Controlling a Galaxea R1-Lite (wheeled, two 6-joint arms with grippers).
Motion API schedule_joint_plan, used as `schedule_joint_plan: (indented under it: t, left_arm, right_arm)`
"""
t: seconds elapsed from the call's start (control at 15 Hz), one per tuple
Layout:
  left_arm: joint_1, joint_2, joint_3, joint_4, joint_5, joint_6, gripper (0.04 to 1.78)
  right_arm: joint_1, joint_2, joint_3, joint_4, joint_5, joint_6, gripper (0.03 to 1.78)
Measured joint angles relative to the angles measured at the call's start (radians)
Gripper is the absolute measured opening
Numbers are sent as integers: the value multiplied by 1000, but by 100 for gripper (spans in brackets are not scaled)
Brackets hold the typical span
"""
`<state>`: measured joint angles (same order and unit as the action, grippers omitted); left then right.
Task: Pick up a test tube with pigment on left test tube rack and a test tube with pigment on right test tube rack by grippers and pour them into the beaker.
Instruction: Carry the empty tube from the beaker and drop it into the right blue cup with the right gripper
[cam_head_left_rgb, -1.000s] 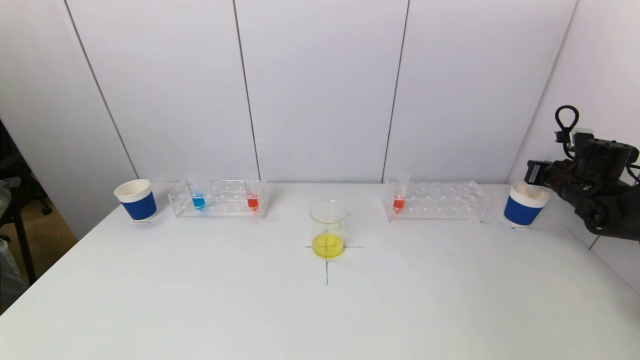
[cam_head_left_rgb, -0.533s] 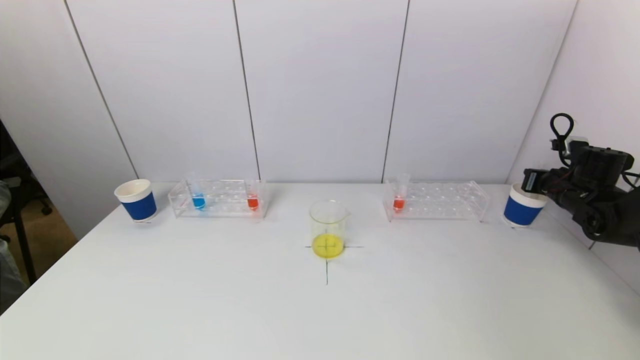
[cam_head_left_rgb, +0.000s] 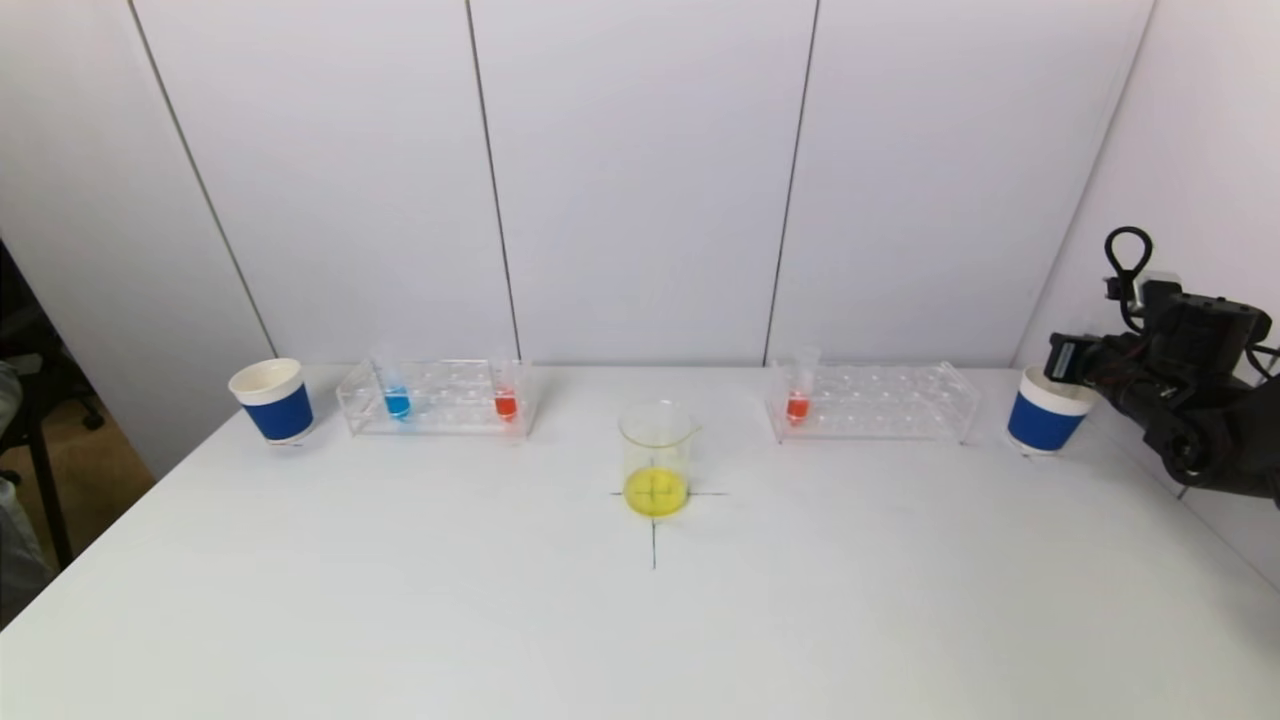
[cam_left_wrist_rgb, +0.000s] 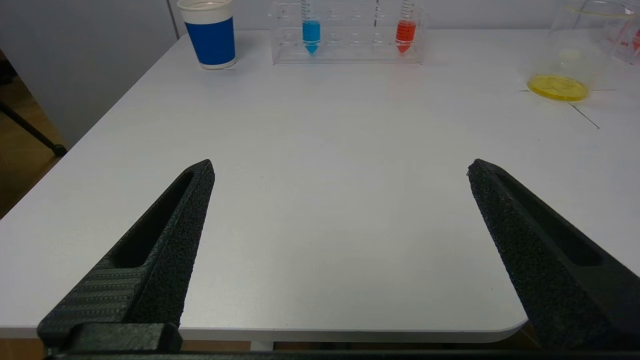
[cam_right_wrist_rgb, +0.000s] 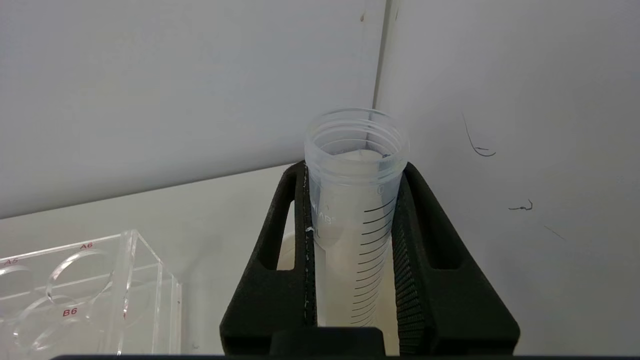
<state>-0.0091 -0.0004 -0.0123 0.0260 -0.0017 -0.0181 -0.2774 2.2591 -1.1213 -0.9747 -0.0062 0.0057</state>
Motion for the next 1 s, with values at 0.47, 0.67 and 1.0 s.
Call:
schedule_joint_plan:
  t: [0.47,0.67,1.0]
  left_arm:
    - [0,0,0,0,0,0,177]
    - [0,0,0,0,0,0,177]
    - [0,0,0,0,0,0,177]
  right_arm:
    - [0,0,6,0,0,-1,49]
    - [-1,-1,11,0,0,-1,49]
    - [-2,-1,16,-3,-1,0,56]
